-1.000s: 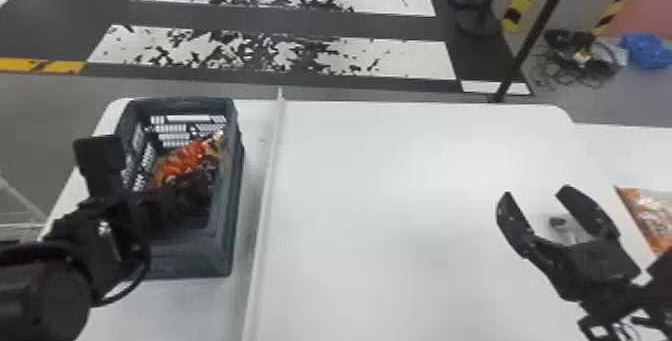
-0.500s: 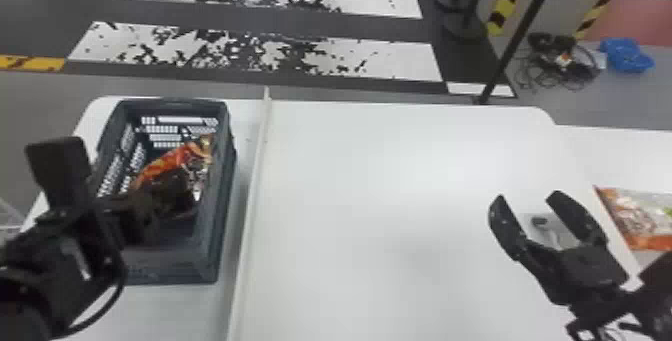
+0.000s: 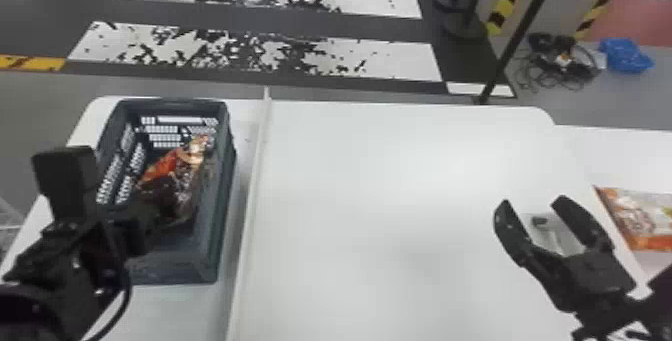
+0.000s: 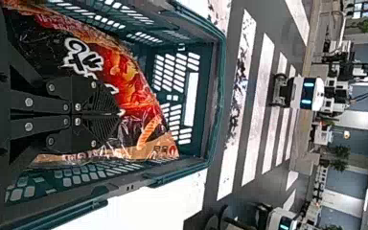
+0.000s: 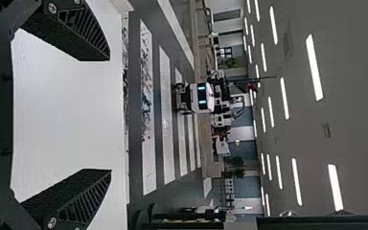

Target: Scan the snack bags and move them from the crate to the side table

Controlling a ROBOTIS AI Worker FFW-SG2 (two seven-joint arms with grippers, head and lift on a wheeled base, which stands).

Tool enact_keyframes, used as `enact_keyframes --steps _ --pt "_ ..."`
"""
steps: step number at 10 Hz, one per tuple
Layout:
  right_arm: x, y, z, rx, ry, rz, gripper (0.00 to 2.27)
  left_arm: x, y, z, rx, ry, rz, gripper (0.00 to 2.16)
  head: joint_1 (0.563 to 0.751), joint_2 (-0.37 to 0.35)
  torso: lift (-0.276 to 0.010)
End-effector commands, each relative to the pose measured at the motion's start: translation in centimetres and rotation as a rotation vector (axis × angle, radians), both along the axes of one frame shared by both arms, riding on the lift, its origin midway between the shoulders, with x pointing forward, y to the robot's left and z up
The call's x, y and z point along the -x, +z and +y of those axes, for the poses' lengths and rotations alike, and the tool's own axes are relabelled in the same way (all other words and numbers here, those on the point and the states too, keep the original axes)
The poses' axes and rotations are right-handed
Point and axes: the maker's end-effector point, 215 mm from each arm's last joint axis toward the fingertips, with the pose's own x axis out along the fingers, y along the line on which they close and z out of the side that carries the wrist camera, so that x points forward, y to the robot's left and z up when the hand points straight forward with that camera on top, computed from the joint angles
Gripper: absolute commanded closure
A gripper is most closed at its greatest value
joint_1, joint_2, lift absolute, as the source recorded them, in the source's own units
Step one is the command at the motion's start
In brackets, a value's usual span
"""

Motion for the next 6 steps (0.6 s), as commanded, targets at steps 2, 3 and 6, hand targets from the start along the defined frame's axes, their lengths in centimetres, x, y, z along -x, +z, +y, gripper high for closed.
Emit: enact_keyframes --steps 2,3,6 --pt "0.2 -0.1 -0.6 0.001 -0.010 0.002 0.10 0.1 1.9 -0.4 -0.014 0.004 -0.037 2.14 0.695 -0.092 -0.087" --pt "0.2 -0.2 -0.6 0.000 -0.011 0.005 0.10 0.3 3.4 -0.6 -0.017 0.003 -0.065 2.14 0.695 -0.097 -0.087" --pt "0.1 -0.6 -0.5 -0.007 -0.018 0.009 0.10 0.5 7.1 0.0 -0.055 0.033 -0.124 2.14 0.695 -0.102 -0.087"
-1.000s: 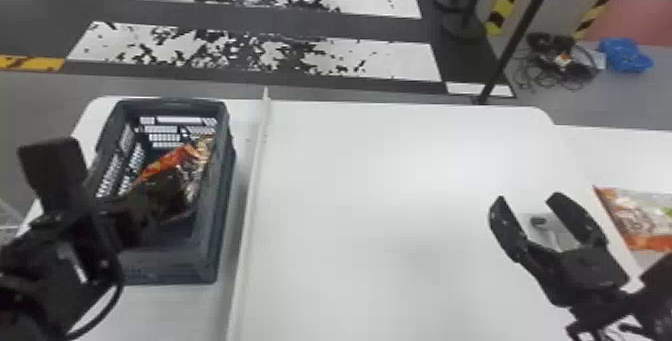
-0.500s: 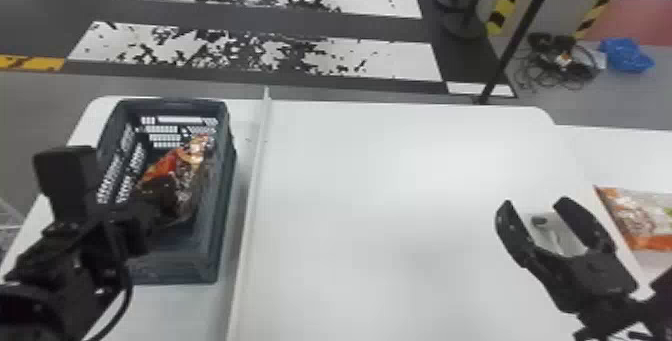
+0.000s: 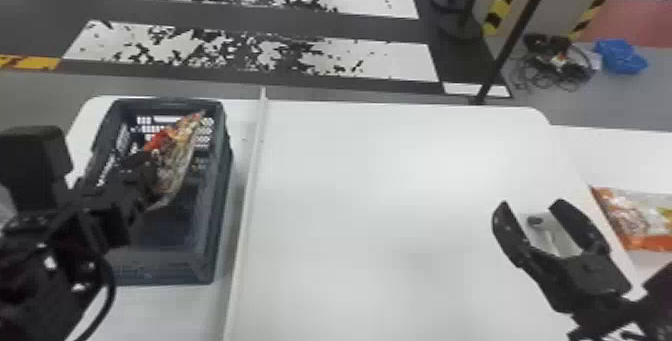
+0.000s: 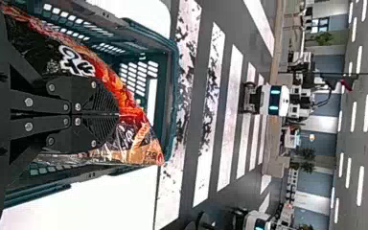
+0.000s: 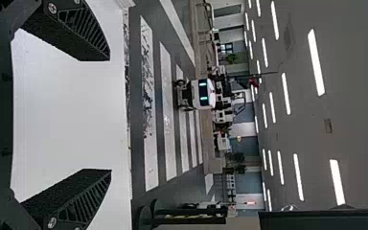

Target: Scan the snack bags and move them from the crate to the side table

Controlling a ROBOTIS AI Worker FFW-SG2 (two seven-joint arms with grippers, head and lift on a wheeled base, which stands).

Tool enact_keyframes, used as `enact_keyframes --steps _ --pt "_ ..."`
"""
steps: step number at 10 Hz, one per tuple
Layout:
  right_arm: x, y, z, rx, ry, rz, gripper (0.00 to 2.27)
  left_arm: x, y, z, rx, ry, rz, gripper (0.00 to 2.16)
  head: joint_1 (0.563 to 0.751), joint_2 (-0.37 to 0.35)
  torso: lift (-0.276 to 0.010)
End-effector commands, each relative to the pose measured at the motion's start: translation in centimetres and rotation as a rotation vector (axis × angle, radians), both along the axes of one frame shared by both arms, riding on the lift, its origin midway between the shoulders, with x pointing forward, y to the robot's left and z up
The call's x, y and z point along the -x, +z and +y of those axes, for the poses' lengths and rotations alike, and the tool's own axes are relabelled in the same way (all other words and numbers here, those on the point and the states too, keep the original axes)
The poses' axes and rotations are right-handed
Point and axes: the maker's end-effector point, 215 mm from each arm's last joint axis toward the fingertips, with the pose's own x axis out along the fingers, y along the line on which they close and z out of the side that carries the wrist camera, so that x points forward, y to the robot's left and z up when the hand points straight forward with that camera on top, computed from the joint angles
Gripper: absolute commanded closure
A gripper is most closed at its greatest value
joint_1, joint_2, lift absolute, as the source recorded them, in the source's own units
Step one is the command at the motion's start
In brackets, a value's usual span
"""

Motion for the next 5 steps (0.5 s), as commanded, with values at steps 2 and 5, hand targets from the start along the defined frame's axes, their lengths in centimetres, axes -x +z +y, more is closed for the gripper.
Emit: enact_keyframes --steps 2,5 --pt "-0.2 -0.1 0.0 -0.003 -0.003 0.000 0.10 0.0 1.5 -0.3 -0.006 -0.004 -0.025 2.14 0.695 -0.098 -0.087" --pt "-0.7 0.3 -0.3 -0.004 -0.007 -0.008 0.10 0.0 5.1 -1.8 -0.033 -0.027 -0.080 2.14 0.695 -0.112 -0.087"
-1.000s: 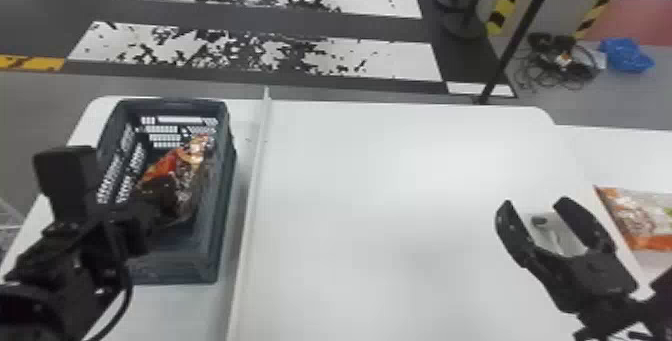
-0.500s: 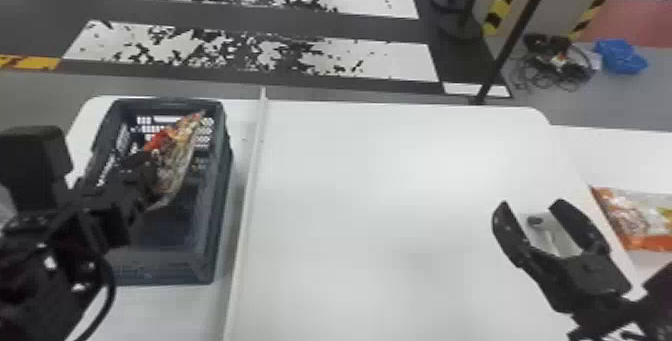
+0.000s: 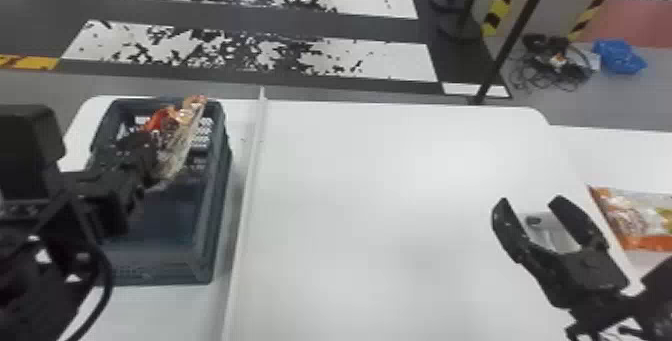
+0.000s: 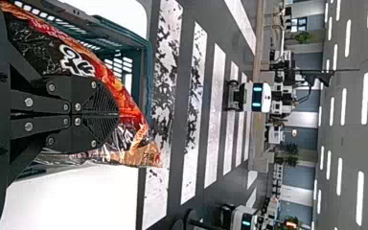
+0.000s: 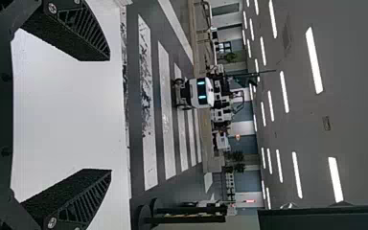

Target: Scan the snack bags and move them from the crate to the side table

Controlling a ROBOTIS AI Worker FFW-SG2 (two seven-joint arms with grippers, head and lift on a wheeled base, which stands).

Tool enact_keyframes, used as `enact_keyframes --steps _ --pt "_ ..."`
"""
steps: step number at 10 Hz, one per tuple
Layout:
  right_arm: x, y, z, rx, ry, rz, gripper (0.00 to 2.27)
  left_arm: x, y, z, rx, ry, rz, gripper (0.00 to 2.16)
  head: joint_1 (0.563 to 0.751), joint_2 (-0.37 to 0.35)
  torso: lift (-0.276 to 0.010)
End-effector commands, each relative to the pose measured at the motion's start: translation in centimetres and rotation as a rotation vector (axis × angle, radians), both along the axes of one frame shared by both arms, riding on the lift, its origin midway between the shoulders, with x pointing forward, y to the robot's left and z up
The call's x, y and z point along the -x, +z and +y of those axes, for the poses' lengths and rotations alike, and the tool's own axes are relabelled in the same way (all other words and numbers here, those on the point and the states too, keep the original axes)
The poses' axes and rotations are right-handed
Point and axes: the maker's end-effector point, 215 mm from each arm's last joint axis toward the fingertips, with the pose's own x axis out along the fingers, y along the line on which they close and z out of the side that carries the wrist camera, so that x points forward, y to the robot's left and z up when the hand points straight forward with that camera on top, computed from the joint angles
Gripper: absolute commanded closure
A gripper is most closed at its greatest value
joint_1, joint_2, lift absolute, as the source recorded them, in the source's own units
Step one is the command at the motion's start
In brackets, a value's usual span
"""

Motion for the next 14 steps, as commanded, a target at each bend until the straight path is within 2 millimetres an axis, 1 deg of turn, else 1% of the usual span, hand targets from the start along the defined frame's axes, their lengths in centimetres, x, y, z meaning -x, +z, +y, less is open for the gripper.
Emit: enact_keyframes --steps 1,2,3,5,6,7,8,9,10,11,12,14 --pt "-0.5 0.4 -0.4 0.002 -0.003 -0.006 0.10 0.1 2.1 -1.1 -0.034 -0.020 -0.020 2.14 0.695 -0.117 -0.087" --pt "-0.7 0.7 -0.9 0.006 -0.008 -0.007 0.10 0.3 3.5 -2.2 -0.050 -0.039 -0.036 2.14 0.695 -0.129 -0.087" --pt "-1.1 0.8 -1.5 0.009 -0.014 -0.004 0.10 0.4 4.3 -3.5 -0.054 -0.063 -0.045 2.14 0.695 -0.150 -0.087" --pt "-1.5 1.0 -2.1 0.016 -0.020 -0.001 0.10 0.0 5.3 -7.5 -0.045 -0.138 -0.058 2.14 0.695 -0.191 -0.087" --pt "-1.7 1.2 -2.7 0.016 -0.028 -0.003 0.10 -0.4 5.4 -9.5 -0.043 -0.175 -0.065 2.14 0.695 -0.221 -0.087" --pt "-1.8 1.1 -3.1 0.016 -0.032 0.009 0.10 -0.8 5.3 -12.0 -0.042 -0.220 -0.067 2.14 0.695 -0.257 -0.087" --pt "-1.9 1.1 -3.5 0.018 -0.036 0.013 0.10 -1.1 5.2 -14.2 -0.040 -0.257 -0.069 2.14 0.695 -0.276 -0.087" --pt "-2.1 1.4 -4.3 0.016 -0.047 0.010 0.10 -1.4 5.1 -17.1 -0.030 -0.316 -0.069 2.14 0.695 -0.312 -0.087" --pt "-2.3 1.3 -4.8 0.017 -0.054 0.013 0.10 -1.4 4.7 -19.9 -0.027 -0.373 -0.065 2.14 0.695 -0.350 -0.087" --pt "-2.5 1.2 -5.2 0.019 -0.057 0.017 0.10 -1.2 4.0 -22.7 -0.030 -0.427 -0.054 2.14 0.695 -0.350 -0.087" --pt "-2.6 1.0 -5.5 0.021 -0.060 0.021 0.10 -0.8 2.5 -25.3 -0.021 -0.479 -0.023 2.14 0.695 -0.350 -0.087" --pt "-3.1 0.8 -5.8 0.019 -0.066 0.019 0.10 0.6 -0.6 -30.0 0.023 -0.579 0.026 2.14 0.695 -0.350 -0.087"
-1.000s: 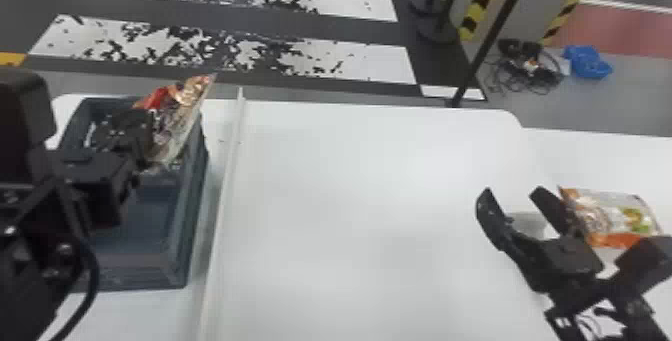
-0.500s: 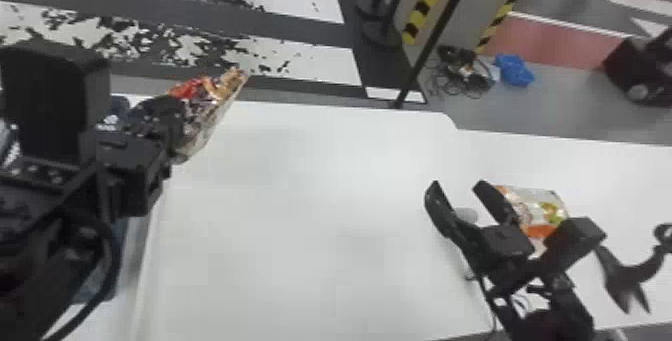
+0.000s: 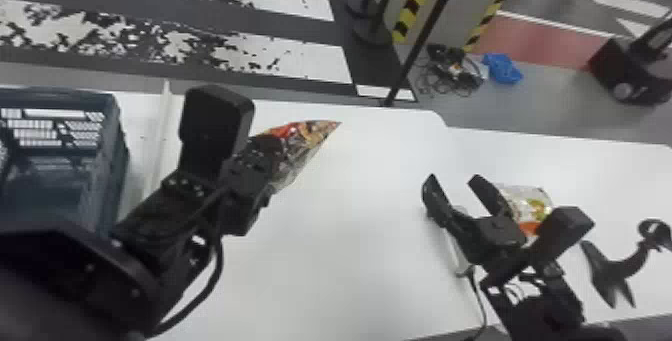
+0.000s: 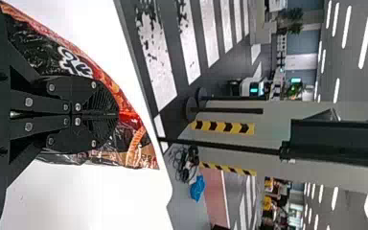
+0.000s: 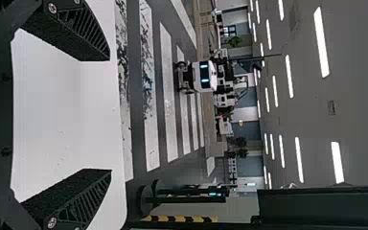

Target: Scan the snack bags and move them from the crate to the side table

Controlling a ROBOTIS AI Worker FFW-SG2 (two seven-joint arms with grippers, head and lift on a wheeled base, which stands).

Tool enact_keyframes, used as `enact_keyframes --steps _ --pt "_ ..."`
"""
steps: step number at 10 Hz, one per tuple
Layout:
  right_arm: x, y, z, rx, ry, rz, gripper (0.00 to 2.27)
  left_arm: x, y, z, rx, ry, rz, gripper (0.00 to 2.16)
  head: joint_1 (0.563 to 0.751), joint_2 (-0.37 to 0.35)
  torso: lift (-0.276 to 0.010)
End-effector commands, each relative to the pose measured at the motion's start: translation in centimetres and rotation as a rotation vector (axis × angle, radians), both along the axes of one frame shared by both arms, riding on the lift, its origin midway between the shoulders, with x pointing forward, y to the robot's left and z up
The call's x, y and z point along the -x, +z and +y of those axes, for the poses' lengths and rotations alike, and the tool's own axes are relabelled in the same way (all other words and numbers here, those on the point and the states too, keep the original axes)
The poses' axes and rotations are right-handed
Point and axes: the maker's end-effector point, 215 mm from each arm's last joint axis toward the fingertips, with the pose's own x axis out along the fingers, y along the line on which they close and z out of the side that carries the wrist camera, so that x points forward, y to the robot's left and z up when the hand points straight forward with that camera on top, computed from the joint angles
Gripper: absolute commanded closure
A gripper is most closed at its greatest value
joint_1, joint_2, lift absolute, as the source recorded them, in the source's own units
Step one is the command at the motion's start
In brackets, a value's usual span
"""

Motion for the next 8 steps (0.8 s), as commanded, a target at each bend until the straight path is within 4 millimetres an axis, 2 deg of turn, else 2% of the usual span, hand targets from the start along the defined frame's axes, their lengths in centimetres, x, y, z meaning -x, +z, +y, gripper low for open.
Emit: enact_keyframes --steps 1,2,6,7,8 --pt "-0.3 -0.1 0.0 -0.004 -0.002 -0.001 0.10 1.2 -2.2 -3.3 0.030 -0.066 0.031 2.14 0.695 -0.350 -0.087" --pt "-0.4 -0.2 0.0 -0.007 -0.003 -0.002 0.10 1.9 -4.3 -5.1 0.048 -0.095 0.064 2.14 0.695 -0.350 -0.087" --pt "-0.8 0.0 -0.3 -0.007 -0.010 -0.011 0.10 5.0 -10.4 -8.6 0.107 -0.161 0.168 2.14 0.695 -0.350 -0.087" --pt "-0.8 0.0 -0.2 -0.010 -0.011 -0.011 0.10 5.9 -11.2 -9.5 0.144 -0.188 0.201 2.14 0.695 -0.350 -0.087" --pt "-0.8 0.0 0.0 -0.012 -0.009 -0.012 0.10 6.3 -10.8 -10.3 0.191 -0.216 0.209 2.14 0.695 -0.350 -0.087"
